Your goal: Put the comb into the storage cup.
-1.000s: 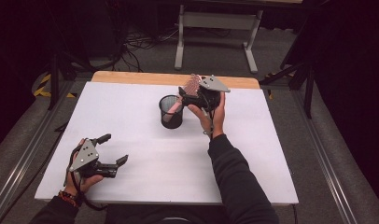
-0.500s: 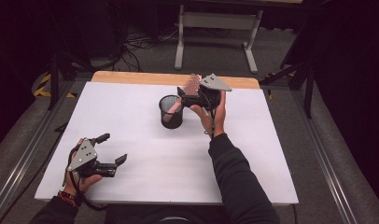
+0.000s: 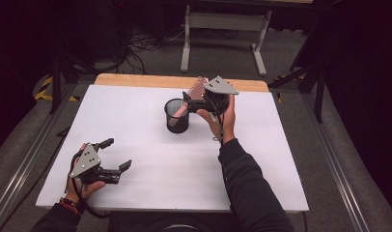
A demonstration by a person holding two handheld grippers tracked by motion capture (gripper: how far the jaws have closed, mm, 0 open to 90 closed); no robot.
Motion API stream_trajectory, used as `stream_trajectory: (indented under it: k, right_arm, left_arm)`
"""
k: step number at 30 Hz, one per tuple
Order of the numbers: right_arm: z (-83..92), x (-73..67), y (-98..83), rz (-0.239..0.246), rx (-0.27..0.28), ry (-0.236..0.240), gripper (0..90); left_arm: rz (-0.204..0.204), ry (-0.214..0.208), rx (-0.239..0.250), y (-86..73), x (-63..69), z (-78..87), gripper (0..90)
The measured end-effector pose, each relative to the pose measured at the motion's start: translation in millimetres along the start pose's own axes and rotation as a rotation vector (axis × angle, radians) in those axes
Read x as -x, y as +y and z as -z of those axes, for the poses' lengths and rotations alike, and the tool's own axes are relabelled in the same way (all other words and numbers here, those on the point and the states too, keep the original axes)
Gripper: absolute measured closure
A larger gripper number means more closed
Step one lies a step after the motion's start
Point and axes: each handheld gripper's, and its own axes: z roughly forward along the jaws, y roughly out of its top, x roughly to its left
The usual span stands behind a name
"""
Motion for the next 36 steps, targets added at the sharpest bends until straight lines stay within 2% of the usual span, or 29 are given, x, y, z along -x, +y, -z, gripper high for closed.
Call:
stream_trajectory:
  k: [7, 15, 23, 28, 36]
  right_arm:
    - [9.1, 0.7, 3.5, 0.012, 0.018, 0.007, 1.6]
    - [20.4, -1.4, 5.8, 0.05, 0.013, 0.011, 1.7]
    - [36.3, -3.2, 9.2, 0.054, 0.029, 0.023, 2.4]
    - [45.9, -6.4, 14.4, 0.078, 0.026, 0.024, 2.7]
    - [56.9, -7.7, 14.2, 0.079, 0.021, 0.039, 3.2]
  left_arm:
    - [0.0, -0.001, 0.0, -0.4, 0.5, -0.5, 7.5]
    - [0.002, -0.004, -0.001, -0.3, 0.2, -0.5, 7.5]
    - [-0.006, -0.002, -0.004, -0.5, 0.5, -1.6, 7.5]
    - [-0.007, -0.005, -0.007, -0.2, 0.2, -1.4, 7.5]
    - [-0.032, -0.009, -0.024, 0.0, 3.1, -3.4, 7.3]
